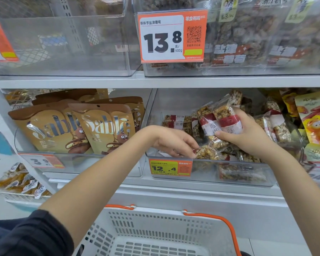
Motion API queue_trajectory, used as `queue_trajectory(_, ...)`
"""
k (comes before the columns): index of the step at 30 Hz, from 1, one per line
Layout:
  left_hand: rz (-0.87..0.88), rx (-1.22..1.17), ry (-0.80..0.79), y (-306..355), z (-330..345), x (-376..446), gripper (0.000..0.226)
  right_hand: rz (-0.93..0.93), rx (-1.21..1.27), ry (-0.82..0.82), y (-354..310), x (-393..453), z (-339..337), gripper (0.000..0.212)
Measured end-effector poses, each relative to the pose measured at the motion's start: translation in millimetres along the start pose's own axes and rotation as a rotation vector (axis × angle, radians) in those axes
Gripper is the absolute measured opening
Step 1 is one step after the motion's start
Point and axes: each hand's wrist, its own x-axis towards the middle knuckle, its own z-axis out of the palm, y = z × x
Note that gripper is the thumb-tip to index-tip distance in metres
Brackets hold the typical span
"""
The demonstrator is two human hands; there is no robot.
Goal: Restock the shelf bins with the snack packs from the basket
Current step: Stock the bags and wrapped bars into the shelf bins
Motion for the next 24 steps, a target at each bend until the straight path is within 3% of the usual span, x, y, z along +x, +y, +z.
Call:
queue_trajectory(3,-0.027,0.036,-0.156,0.4,4.4,7.9,0.044,0.029,-0.012,0.003,-0.3,-0.5,-0.7,0.079)
queue_trajectory(8,0.064,0.173,-0.024,-0.4,-5.3,-0.1,0.051,0.016,-0.004,-0.008,0.3,-0.8,-0.9,0.079)
queue_trajectory(12,0.098,0.07,0.045,-1.3,-13.0,-10.2,0.043,0.012,-0.004,-0.008,0.5,0.0,-1.6,0.079)
queue_trajectory(15,0.129,0.096,0.283,0.0,-11.0,-14.2,0.038,0.023,0.003,-0.018,2.4,0.2,-2.5,0.08)
queue_trajectory(19,0.135,-0.221,0.666,5.2,-5.9,-20.0,0.048,0.022,0.008,-0.018,2.0,-0.2,-2.3,0.078)
queue_trajectory(22,0.115,-0.373,0.734,5.0,4.9,-8.7,0.077,0.006,0.004,-0.012,-1.1,-1.2,-2.3,0.077)
queue_trajectory(24,0.055,-0.335,0.748,2.0,11.4,-2.7,0.073,0.011,-0.001,-0.011,-1.9,-2.4,-2.5,0.078)
